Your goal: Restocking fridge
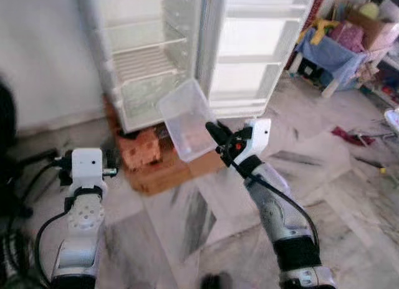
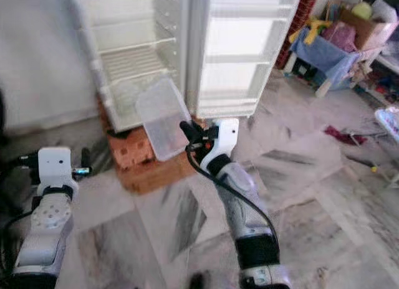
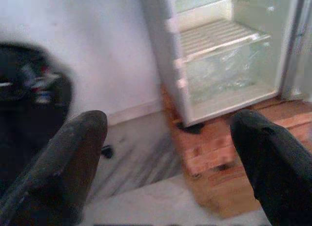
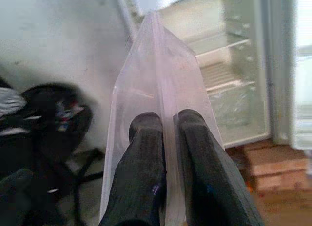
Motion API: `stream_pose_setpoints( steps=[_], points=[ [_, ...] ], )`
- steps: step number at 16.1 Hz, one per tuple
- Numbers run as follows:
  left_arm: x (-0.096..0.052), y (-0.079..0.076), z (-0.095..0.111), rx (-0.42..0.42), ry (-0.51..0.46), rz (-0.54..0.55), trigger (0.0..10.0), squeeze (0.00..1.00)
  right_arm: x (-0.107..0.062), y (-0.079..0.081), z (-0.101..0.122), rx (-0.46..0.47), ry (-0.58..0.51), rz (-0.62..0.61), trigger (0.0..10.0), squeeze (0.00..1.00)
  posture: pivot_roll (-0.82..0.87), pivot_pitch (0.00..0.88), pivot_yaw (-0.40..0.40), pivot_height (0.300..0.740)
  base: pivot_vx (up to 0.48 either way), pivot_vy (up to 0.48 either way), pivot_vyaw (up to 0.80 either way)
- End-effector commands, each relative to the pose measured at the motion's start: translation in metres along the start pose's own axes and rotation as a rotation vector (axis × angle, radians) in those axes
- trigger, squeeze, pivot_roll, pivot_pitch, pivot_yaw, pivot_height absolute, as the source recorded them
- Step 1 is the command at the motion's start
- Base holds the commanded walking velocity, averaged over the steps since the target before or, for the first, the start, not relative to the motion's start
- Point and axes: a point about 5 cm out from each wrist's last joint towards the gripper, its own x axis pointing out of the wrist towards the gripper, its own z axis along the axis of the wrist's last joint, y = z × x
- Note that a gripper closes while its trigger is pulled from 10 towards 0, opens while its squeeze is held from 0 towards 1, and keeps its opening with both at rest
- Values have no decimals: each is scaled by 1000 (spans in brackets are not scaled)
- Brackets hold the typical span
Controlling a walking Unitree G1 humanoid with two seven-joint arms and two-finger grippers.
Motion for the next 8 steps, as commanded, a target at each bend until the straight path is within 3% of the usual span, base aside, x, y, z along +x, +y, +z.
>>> stream_pose_setpoints(
  steps=[1,4,8],
  points=[
    [1,2,1,12,-1,5,10000,0,3,2,5,-3,-24,9,10000,0,145,103,-75,740,480,0,0],
    [1,2,0,-12,9,15,10000,0,4,8,2,-11,-20,46,10000,0,149,106,-76,740,480,0,0],
    [-2,-1,-2,-39,25,26,10000,0,6,11,1,-11,-16,61,10000,0,150,105,-80,740,474,0,789]
  ],
)
